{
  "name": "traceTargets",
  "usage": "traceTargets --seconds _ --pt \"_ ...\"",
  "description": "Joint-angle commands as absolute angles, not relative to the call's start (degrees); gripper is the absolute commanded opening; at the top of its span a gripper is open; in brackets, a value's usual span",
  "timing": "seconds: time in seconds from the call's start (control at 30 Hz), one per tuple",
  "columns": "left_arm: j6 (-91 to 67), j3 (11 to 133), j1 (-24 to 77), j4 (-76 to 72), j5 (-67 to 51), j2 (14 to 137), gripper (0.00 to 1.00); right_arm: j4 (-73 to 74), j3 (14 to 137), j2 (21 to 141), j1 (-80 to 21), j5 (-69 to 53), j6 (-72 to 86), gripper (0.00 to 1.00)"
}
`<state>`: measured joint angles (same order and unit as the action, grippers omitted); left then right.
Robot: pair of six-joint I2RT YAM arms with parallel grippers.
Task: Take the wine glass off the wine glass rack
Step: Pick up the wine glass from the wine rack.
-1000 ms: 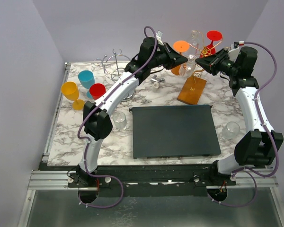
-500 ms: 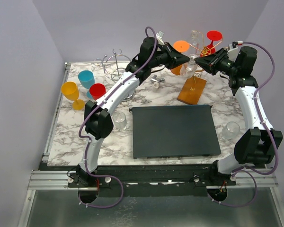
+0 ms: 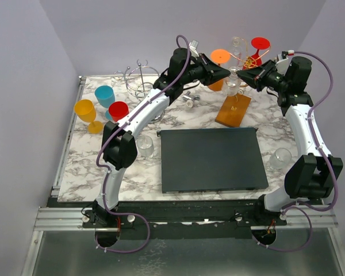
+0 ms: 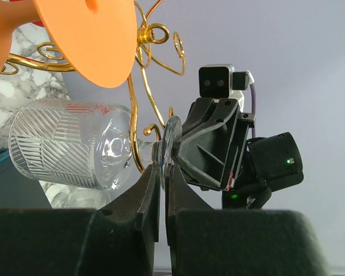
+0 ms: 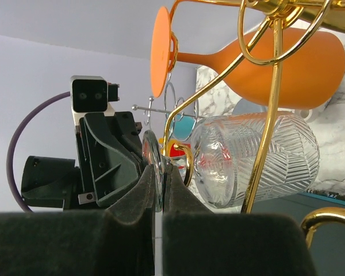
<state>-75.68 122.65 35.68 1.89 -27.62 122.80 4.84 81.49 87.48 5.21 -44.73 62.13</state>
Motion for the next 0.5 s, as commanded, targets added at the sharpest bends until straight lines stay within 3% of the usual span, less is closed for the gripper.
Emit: traceTargets --seconds 0.0,0.13,0.47 --pt "-74.41 120.05 36.17 0.26 -28.7 119.54 0.0 0.9 83.64 87.47 4.37 -48.41 64.18 0.01" --pt "-73.62 119.53 35.82 0.26 -28.21 118.61 0.02 0.53 84.52 88.15 4.22 -49.29 65.27 0.01" --pt "-72.61 120.32 35.6 0.97 -27.87 118.31 0.33 -3.98 85.94 89.87 3.78 -50.44 68.46 0.0"
